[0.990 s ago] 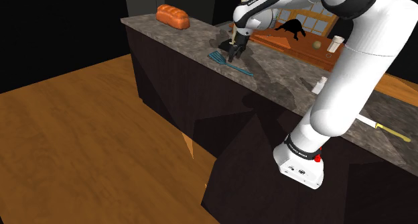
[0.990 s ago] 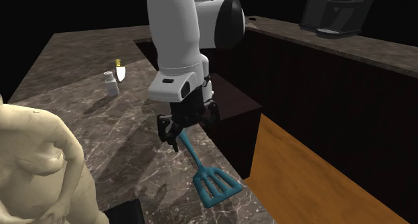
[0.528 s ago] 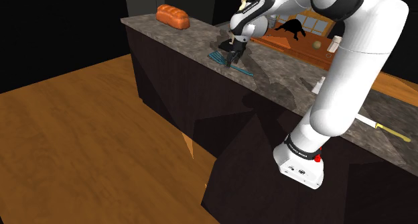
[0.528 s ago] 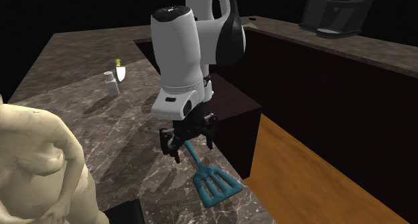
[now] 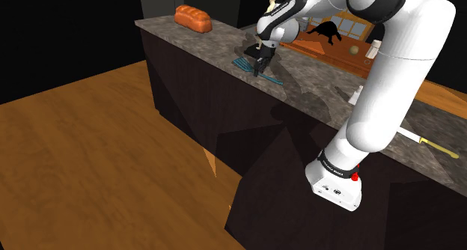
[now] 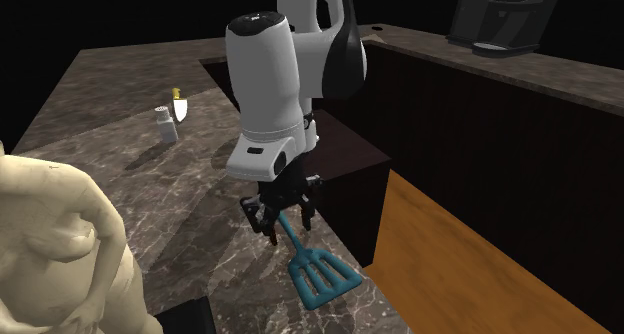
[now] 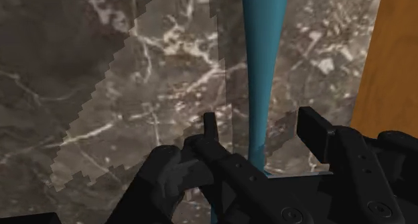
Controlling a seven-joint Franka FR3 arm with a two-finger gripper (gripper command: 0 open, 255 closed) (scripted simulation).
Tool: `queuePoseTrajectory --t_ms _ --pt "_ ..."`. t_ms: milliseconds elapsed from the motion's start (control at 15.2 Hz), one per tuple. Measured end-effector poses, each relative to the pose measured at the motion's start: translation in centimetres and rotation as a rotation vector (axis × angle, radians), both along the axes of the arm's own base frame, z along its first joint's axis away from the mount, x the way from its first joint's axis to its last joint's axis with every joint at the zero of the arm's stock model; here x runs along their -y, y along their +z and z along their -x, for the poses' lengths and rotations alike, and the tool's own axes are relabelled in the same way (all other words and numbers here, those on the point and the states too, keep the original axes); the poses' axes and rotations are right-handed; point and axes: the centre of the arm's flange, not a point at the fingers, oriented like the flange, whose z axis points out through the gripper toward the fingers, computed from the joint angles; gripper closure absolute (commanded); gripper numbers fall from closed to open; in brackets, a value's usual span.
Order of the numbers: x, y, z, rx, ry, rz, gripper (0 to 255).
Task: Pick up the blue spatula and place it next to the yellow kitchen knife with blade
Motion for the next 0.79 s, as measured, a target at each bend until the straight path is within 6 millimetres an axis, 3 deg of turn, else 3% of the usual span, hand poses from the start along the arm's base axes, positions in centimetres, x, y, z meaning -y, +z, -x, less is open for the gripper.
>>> queuePoseTrajectory --t_ms 792 --pt "0.01 1.08 -0.02 0.001 0.000 0.000 255"
